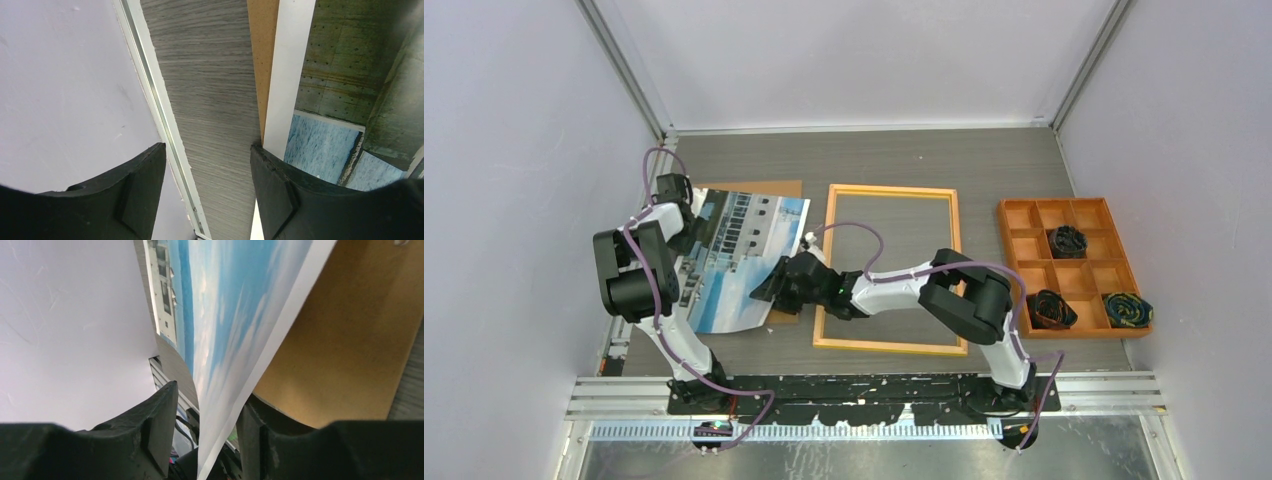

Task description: Put the photo into the frame

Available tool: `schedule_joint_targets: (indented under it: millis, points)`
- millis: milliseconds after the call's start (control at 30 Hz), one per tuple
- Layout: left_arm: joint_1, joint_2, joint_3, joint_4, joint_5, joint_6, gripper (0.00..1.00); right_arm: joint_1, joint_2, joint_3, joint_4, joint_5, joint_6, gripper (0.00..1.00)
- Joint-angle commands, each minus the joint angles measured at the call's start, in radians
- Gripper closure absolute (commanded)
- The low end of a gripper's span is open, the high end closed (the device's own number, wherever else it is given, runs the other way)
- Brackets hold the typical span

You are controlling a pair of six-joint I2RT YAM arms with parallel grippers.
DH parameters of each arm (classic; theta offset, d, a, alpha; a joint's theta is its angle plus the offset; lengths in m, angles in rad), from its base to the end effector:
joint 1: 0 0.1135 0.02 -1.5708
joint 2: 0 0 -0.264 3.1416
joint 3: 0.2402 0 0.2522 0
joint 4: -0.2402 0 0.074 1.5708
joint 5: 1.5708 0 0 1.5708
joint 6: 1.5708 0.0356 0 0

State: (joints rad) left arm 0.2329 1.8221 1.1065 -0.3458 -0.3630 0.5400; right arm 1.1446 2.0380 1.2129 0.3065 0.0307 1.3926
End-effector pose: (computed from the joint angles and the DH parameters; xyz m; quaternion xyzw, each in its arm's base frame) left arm 0.3495 0.0959 0.1601 0.1006 0.9476 0.2552 0.1637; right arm 0.1847 0.4042 0.1556 0.1146 0.8571 0.4754 0.1621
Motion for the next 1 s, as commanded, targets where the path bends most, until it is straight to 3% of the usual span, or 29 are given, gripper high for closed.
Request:
schedule_joint_targets:
  millis: [0,133,367,467,567,800,967]
  points:
    - [-0.004,0.013,-0.017,-0.114,0.084,-0.007,0.35,-0.018,0.022,0.029,-0.005,-0.004,0.008,0.55]
    - [-0.002,0.006,-0.005,-0.137,0.096,-0.013,0.34,-0.029,-0.001,0.053,-0.076,0.007,-0.049,0.77]
    - [0.043,-0.016,0.090,-0.268,0.169,-0.047,0.26,-0.033,-0.082,0.097,-0.197,-0.011,-0.220,0.98]
    - [0.066,-0.047,0.131,-0.314,0.181,-0.060,0.18,-0.032,-0.132,0.146,-0.288,-0.017,-0.348,0.99]
    - [0.078,-0.088,0.167,-0.366,0.212,-0.073,0.11,-0.033,-0.226,0.222,-0.476,0.010,-0.530,0.99]
    - [0.078,-0.172,0.220,-0.447,0.251,-0.113,0.00,-0.094,-0.492,0.432,-0.984,0.249,-0.925,0.99]
    - [0.077,-0.191,0.240,-0.482,0.287,-0.135,0.00,-0.144,-0.528,0.712,-1.534,0.626,-1.025,0.99]
